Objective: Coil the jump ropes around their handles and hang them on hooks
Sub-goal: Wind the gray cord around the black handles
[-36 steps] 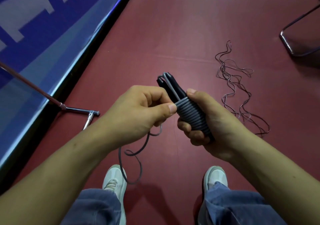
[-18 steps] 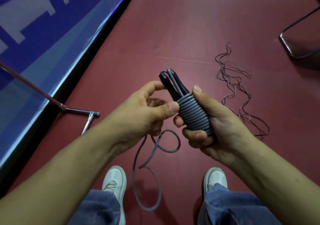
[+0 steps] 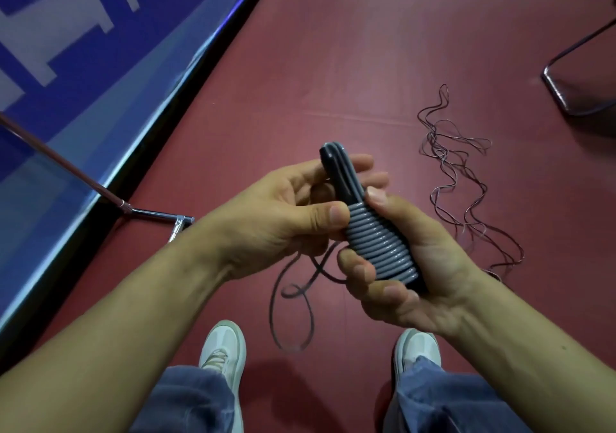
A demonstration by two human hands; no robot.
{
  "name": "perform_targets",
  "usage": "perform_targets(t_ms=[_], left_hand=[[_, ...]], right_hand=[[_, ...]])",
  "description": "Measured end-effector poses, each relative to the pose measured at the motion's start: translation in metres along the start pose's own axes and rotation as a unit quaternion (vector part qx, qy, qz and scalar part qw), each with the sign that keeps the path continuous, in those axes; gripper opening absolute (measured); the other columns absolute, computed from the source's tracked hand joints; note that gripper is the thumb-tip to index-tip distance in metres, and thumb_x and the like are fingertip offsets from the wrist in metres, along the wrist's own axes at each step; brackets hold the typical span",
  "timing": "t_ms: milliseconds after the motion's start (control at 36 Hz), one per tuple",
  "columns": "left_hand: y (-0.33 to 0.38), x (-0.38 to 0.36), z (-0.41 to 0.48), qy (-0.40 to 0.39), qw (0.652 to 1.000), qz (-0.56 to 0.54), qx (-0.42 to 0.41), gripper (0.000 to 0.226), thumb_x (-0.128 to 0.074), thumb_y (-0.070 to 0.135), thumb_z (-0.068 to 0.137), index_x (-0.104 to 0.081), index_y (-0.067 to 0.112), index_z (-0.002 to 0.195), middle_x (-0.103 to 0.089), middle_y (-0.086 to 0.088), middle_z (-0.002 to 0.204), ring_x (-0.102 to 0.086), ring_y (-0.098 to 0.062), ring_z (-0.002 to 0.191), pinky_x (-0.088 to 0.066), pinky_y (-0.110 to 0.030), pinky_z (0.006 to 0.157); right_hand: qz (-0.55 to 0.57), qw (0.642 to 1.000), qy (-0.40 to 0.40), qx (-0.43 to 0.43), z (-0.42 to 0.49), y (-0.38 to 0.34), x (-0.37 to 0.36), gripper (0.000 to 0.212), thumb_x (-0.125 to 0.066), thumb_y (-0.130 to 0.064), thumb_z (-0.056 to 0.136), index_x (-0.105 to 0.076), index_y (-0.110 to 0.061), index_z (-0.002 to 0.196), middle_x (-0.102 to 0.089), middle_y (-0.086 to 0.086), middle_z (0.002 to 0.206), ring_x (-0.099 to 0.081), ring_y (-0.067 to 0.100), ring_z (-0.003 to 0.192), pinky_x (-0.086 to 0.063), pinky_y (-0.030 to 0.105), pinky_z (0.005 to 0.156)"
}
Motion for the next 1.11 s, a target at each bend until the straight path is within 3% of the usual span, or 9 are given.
perform_targets(t_ms=[56, 278, 361, 472, 556, 667, 806, 944, 1111], left_hand=[[-0.001, -0.002, 0.002, 0.018, 0.999, -0.023, -0.015, 0.046, -0.071, 0.021, 0.082, -0.062, 0.019, 0.126, -0.067, -0.007, 0.134, -0.06, -0.035, 0.111, -0.034, -0.051, 0.082], [-0.007, 0.0, 0.005, 0.113, 0.992, -0.032, -0.043, 0.023, -0.074, 0.006, 0.083, -0.067, 0.01, 0.105, -0.064, -0.005, 0.079, -0.048, -0.014, 0.06, -0.036, -0.022, 0.05], [-0.009, 0.005, 0.006, 0.18, 0.983, 0.005, -0.037, 0.02, -0.075, -0.002, 0.085, -0.067, 0.009, 0.099, -0.07, -0.01, 0.085, -0.045, -0.023, 0.068, -0.034, -0.028, 0.054], [-0.007, 0.008, 0.005, 0.233, 0.97, 0.048, -0.045, 0.015, -0.073, -0.004, 0.087, -0.067, 0.004, 0.098, -0.072, -0.029, 0.1, -0.044, -0.024, 0.062, -0.035, -0.027, 0.049], [-0.007, 0.002, 0.007, 0.22, 0.971, 0.079, -0.049, 0.02, -0.075, -0.005, 0.084, -0.065, 0.0, 0.101, -0.073, -0.025, 0.1, -0.046, -0.022, 0.053, -0.04, -0.027, 0.046], [-0.004, -0.003, 0.005, 0.157, 0.983, 0.069, -0.06, 0.021, -0.071, -0.003, 0.088, -0.067, 0.007, 0.106, -0.076, -0.013, 0.106, -0.049, -0.023, 0.058, -0.046, -0.023, 0.05], [0.01, 0.006, 0.0, 0.113, 0.988, 0.075, -0.069, 0.027, -0.066, 0.0, 0.093, -0.068, 0.011, 0.118, -0.074, -0.015, 0.115, -0.047, -0.028, 0.068, -0.046, -0.021, 0.054], [0.009, 0.016, 0.0, 0.125, 0.988, 0.08, -0.05, 0.023, -0.069, 0.003, 0.09, -0.068, 0.006, 0.112, -0.068, -0.014, 0.082, -0.046, -0.023, 0.06, -0.045, -0.022, 0.051], [0.007, 0.009, -0.002, 0.072, 0.997, 0.007, -0.026, 0.041, -0.067, 0.006, 0.085, -0.06, 0.008, 0.126, -0.073, -0.009, 0.124, -0.05, -0.032, 0.091, -0.046, -0.017, 0.052]], right_hand=[[-0.001, 1.0, 0.004, 0.012, -0.001, -0.001, 0.001, 0.037, -0.071, -0.055, 0.08, -0.074, -0.02, 0.092, -0.067, 0.013, 0.067, -0.061, 0.017, 0.041, -0.046, 0.019, 0.033], [-0.098, 0.974, 0.175, 0.109, 0.005, -0.005, 0.006, 0.037, -0.061, -0.045, 0.088, -0.074, -0.016, 0.105, -0.065, 0.012, 0.081, -0.065, 0.026, 0.065, -0.063, 0.05, 0.067], [-0.309, 0.887, 0.282, 0.193, 0.006, -0.016, 0.016, 0.039, -0.072, -0.04, 0.086, -0.069, -0.004, 0.1, -0.069, 0.013, 0.085, -0.063, 0.026, 0.077, -0.057, 0.055, 0.08], [-0.514, 0.804, 0.251, 0.162, 0.007, -0.016, 0.007, 0.035, -0.069, -0.024, 0.074, -0.065, -0.016, 0.108, -0.067, 0.02, 0.096, -0.058, 0.015, 0.075, -0.053, 0.041, 0.068], [-0.566, 0.749, 0.308, 0.156, 0.01, -0.008, 0.009, 0.049, -0.079, -0.019, 0.077, -0.053, -0.029, 0.117, -0.067, -0.01, 0.092, -0.063, -0.002, 0.077, -0.056, 0.03, 0.068], [-0.457, 0.815, 0.286, 0.212, 0.014, -0.009, 0.005, 0.035, -0.063, 0.006, 0.088, -0.056, -0.013, 0.116, -0.067, -0.012, 0.065, -0.056, 0.0, 0.051, -0.04, 0.014, 0.046], [-0.337, 0.898, 0.205, 0.196, 0.01, -0.012, -0.001, 0.028, -0.06, -0.003, 0.075, -0.053, -0.014, 0.1, -0.049, 0.007, 0.069, -0.041, 0.021, 0.051, -0.029, 0.028, 0.047], [-0.223, 0.961, 0.124, 0.109, 0.008, -0.008, -0.003, 0.025, -0.054, -0.007, 0.073, -0.055, -0.018, 0.095, -0.041, 0.005, 0.064, -0.033, 0.014, 0.047, -0.024, 0.021, 0.048], [-0.175, 0.982, 0.003, 0.065, 0.005, -0.003, -0.01, 0.017, -0.058, -0.018, 0.075, -0.068, -0.02, 0.088, -0.035, 0.001, 0.064, -0.029, 0.009, 0.045, -0.021, 0.019, 0.044]])
Point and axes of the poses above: each hand's wrist, its own z-axis towards the middle knuckle, its own x-axis out of the back of the hand, y = z × x, the point moved 3 cm from there along z, towards the middle knuckle
